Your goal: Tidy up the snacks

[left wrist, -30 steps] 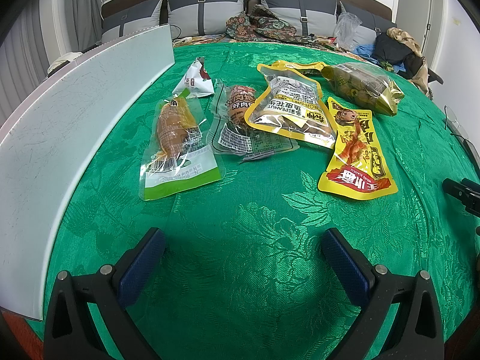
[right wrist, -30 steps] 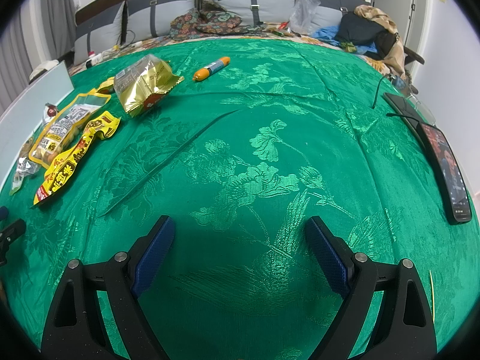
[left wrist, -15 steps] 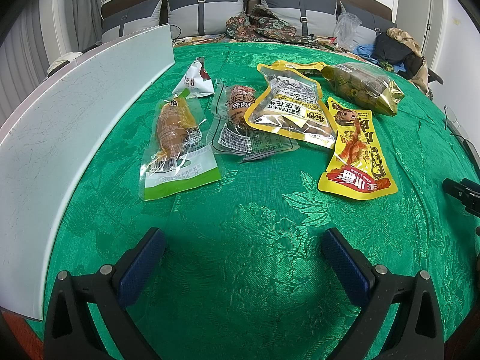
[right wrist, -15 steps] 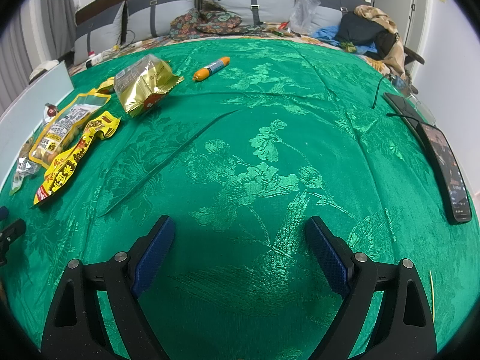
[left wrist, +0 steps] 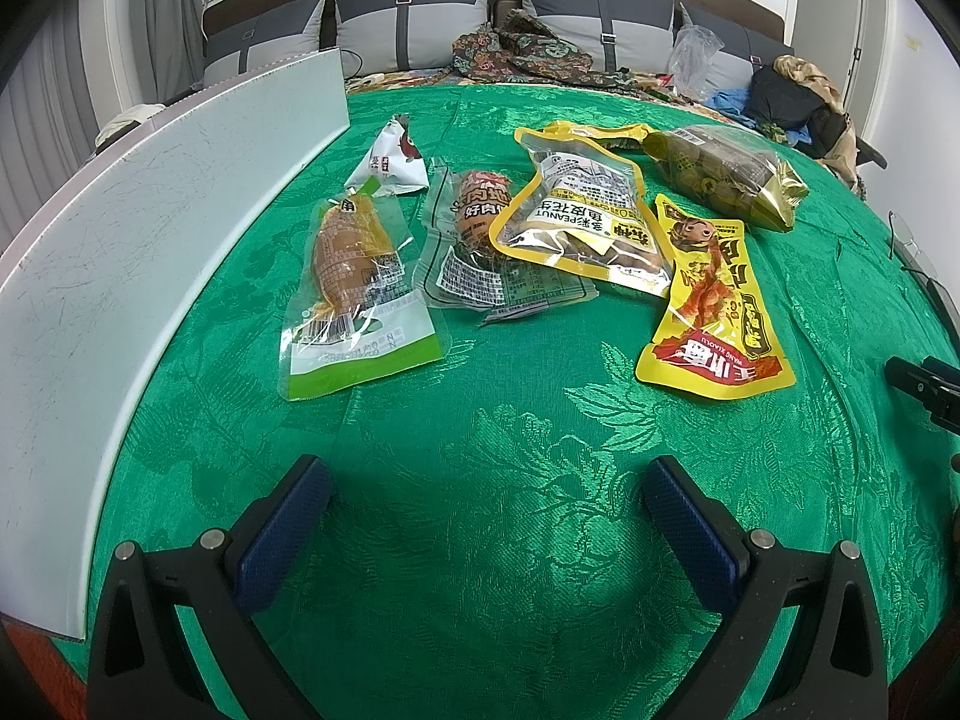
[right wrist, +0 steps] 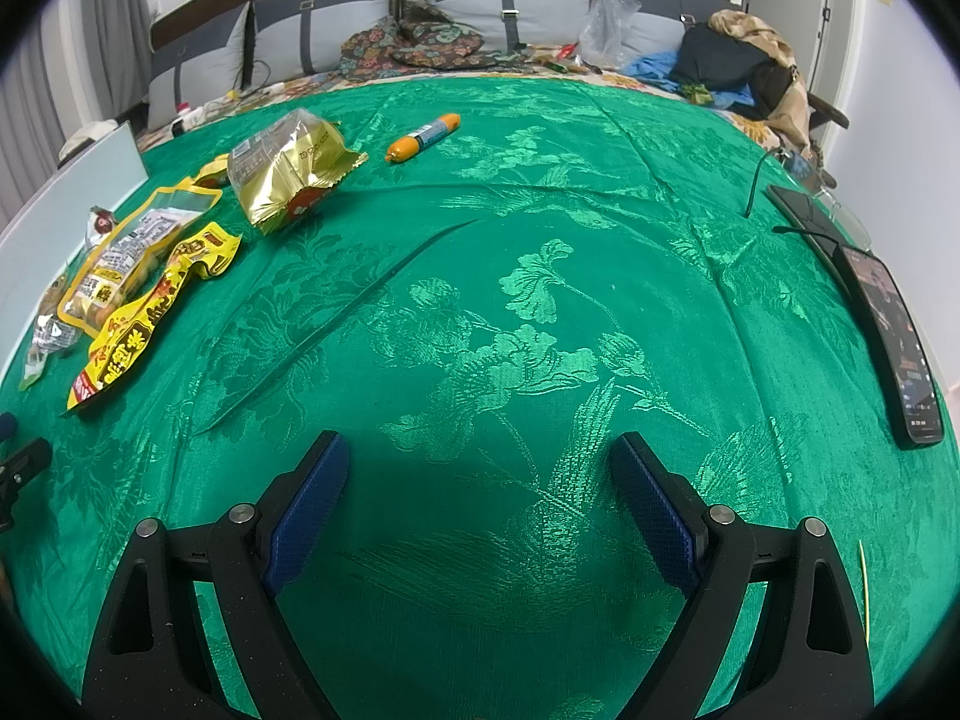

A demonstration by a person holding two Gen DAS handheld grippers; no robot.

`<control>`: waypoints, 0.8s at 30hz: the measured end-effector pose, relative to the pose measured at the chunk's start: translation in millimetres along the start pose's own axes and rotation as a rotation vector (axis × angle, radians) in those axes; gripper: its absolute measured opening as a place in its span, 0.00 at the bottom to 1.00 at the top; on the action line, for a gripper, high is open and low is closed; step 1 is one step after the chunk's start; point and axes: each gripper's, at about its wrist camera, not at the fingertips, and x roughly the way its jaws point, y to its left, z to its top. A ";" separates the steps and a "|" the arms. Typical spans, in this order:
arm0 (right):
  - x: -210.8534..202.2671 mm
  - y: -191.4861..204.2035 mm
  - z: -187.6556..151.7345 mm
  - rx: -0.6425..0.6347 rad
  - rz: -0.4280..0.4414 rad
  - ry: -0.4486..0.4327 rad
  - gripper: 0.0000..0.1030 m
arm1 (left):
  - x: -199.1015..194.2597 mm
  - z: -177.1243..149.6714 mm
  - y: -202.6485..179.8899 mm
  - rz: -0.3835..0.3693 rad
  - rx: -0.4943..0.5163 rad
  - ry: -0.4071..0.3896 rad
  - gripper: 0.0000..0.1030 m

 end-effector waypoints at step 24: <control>0.1 -0.2 0.3 0.001 0.001 0.000 0.89 | -24.1 47.7 52.0 -0.018 -0.118 0.043 1.00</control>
